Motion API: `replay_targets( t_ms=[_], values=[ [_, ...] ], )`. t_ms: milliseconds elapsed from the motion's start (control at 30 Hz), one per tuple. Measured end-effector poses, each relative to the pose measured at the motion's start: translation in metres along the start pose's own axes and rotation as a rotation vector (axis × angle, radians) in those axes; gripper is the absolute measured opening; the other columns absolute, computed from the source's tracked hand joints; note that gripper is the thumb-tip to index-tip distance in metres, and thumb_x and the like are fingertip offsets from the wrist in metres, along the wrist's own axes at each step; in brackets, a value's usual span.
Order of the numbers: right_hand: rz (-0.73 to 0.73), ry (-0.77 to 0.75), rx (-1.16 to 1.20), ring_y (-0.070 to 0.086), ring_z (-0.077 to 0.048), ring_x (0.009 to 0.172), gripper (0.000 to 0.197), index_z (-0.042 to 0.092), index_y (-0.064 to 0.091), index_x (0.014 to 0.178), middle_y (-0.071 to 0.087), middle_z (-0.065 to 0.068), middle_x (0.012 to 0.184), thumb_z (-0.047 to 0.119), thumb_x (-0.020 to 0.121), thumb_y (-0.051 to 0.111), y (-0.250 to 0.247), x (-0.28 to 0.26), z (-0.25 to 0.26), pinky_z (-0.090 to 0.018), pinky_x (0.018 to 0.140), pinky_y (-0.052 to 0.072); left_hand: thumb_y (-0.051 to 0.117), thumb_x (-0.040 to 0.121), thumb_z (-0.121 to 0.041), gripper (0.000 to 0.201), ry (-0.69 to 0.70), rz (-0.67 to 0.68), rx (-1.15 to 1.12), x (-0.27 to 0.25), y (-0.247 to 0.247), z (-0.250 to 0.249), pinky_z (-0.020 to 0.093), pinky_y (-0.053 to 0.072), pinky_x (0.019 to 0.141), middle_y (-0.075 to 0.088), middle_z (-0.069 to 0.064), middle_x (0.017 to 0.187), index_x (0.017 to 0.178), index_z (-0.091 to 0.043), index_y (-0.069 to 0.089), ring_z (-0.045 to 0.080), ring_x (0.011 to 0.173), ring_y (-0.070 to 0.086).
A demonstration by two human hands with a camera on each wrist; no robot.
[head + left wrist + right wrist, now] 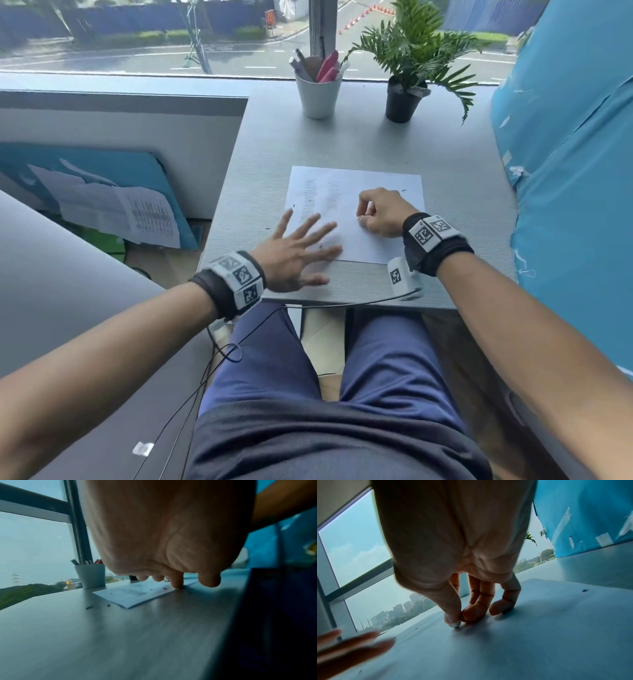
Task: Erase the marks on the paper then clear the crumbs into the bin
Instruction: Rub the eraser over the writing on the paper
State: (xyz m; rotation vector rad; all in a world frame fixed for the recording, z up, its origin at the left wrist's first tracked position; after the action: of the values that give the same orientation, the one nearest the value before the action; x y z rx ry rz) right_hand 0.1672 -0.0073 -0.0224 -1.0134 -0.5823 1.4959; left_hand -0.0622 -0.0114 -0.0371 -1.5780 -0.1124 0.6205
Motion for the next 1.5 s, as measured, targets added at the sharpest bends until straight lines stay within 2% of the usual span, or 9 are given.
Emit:
replay_targets(
  t_ms=[133,267,500,667,833,967,1067,1233,1500],
  values=[
    [0.007,-0.015,-0.003,0.054,-0.019,0.087,0.008,0.014,0.065,0.088,0.059,0.0,0.09,0.012,0.084,0.059,-0.001,-0.002,0.002,-0.024,0.077,0.042,0.004,0.084,-0.079,0.08,-0.112,0.076,0.024,-0.017,0.012,0.013,0.058,-0.02,0.113,-0.019,-0.008,0.161,0.153,-0.04,-0.013,0.022,0.146,-0.025],
    [0.009,-0.018,-0.007,0.053,-0.019,0.088,0.009,0.013,0.065,0.09,0.058,-0.001,0.091,0.011,0.084,0.058,-0.001,-0.003,0.003,-0.024,0.076,0.04,0.003,0.084,-0.08,0.096,-0.294,0.116,0.06,-0.021,0.002,0.032,0.058,-0.017,0.114,-0.018,-0.002,0.161,0.156,-0.018,-0.008,0.019,0.147,-0.023],
    [-0.003,-0.023,-0.007,0.054,-0.018,0.086,0.008,0.013,0.066,0.09,0.057,0.0,0.091,0.012,0.085,0.059,-0.001,-0.004,0.004,-0.022,0.074,0.037,0.016,0.091,-0.073,0.086,0.116,0.1,-0.138,0.014,0.0,-0.034,0.043,-0.013,0.119,-0.019,-0.005,0.161,0.156,-0.024,-0.011,0.016,0.147,-0.02],
    [-0.006,-0.005,0.031,0.054,-0.018,0.084,0.008,0.015,0.065,0.086,0.058,0.0,0.088,0.012,0.083,0.058,0.001,-0.004,0.002,-0.023,0.072,0.039,0.017,0.088,-0.074,0.084,-0.066,0.14,-0.247,0.001,0.008,0.02,0.046,-0.004,0.122,-0.026,-0.008,0.158,0.153,-0.032,-0.017,0.016,0.146,-0.023],
    [0.018,0.004,0.017,0.055,-0.019,0.084,0.007,0.015,0.063,0.084,0.057,0.0,0.088,0.012,0.083,0.058,0.0,-0.003,0.003,-0.025,0.072,0.043,0.013,0.085,-0.079,0.099,-0.347,0.179,-0.126,-0.016,0.003,0.059,0.044,-0.005,0.122,-0.023,0.003,0.16,0.154,-0.015,-0.015,0.02,0.148,-0.017],
    [0.019,0.001,0.013,0.055,-0.02,0.083,0.009,0.017,0.064,0.082,0.057,0.0,0.086,0.011,0.081,0.057,-0.001,-0.003,0.004,-0.023,0.072,0.043,0.013,0.086,-0.078,0.095,-0.106,0.101,-0.155,0.016,-0.014,0.012,0.046,-0.005,0.122,-0.024,0.001,0.159,0.154,-0.018,-0.015,0.019,0.147,-0.02],
    [0.003,-0.005,0.008,0.056,-0.019,0.082,0.009,0.019,0.063,0.082,0.059,-0.001,0.087,0.011,0.082,0.058,0.0,-0.005,0.004,-0.022,0.073,0.04,0.019,0.091,-0.073,0.088,0.037,0.156,-0.198,0.034,-0.01,-0.015,0.041,-0.011,0.119,-0.022,-0.002,0.16,0.155,-0.022,-0.014,0.016,0.147,-0.02],
    [0.002,-0.003,0.002,0.055,-0.02,0.081,0.01,0.017,0.064,0.084,0.057,-0.001,0.088,0.01,0.083,0.057,0.0,-0.006,0.005,-0.022,0.07,0.039,0.023,0.091,-0.072,0.086,-0.161,0.153,-0.33,0.038,-0.004,0.036,0.051,-0.004,0.121,-0.027,-0.004,0.158,0.153,-0.027,-0.016,0.016,0.146,-0.023],
    [0.002,-0.042,-0.089,0.062,-0.017,0.079,0.011,0.015,0.073,0.083,0.065,-0.001,0.083,0.007,0.08,0.065,-0.009,0.006,0.024,-0.02,0.069,0.044,0.068,0.063,-0.077,0.138,-0.278,0.185,-0.352,0.058,-0.021,0.066,0.052,-0.005,0.119,-0.023,-0.002,0.161,0.155,-0.018,-0.016,0.018,0.149,-0.017]
  ],
)
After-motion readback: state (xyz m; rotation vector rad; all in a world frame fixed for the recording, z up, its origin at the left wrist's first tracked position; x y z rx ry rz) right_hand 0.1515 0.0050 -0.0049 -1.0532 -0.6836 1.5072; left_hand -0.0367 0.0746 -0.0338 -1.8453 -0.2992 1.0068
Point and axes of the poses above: each hand's wrist, its own x-axis towards the middle knuckle, its own y-axis out of the palm, z = x × y, the point moved 2 cm from there along x, towards the middle knuckle
